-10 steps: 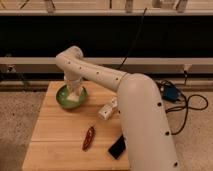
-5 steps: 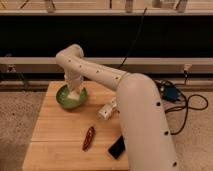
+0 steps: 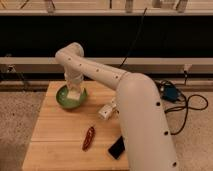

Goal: Place the white sponge in the ceramic bowl

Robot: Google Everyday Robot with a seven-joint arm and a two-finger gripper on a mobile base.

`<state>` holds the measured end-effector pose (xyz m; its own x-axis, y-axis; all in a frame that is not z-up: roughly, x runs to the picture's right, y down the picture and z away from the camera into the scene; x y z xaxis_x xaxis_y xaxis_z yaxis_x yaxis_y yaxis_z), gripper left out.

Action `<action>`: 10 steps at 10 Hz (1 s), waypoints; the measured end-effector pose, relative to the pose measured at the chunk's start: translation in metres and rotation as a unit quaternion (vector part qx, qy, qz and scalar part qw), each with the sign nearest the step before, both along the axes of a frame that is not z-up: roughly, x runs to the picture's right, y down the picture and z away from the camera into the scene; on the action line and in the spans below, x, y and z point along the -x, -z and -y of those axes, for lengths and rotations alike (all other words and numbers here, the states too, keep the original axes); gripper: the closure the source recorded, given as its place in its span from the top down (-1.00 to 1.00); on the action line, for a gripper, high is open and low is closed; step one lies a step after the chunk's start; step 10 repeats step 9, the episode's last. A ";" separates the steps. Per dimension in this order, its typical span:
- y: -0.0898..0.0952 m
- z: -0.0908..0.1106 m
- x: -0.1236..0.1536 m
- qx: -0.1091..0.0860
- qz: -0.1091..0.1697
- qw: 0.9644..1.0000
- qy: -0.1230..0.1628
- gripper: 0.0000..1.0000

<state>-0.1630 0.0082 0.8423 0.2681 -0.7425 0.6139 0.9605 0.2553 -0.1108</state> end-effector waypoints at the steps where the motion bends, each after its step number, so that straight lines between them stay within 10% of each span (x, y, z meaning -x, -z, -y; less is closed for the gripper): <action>1: 0.000 0.001 0.000 0.000 0.001 1.000 0.001 0.60; 10: 0.003 0.006 -0.002 0.001 0.004 1.000 0.003 0.60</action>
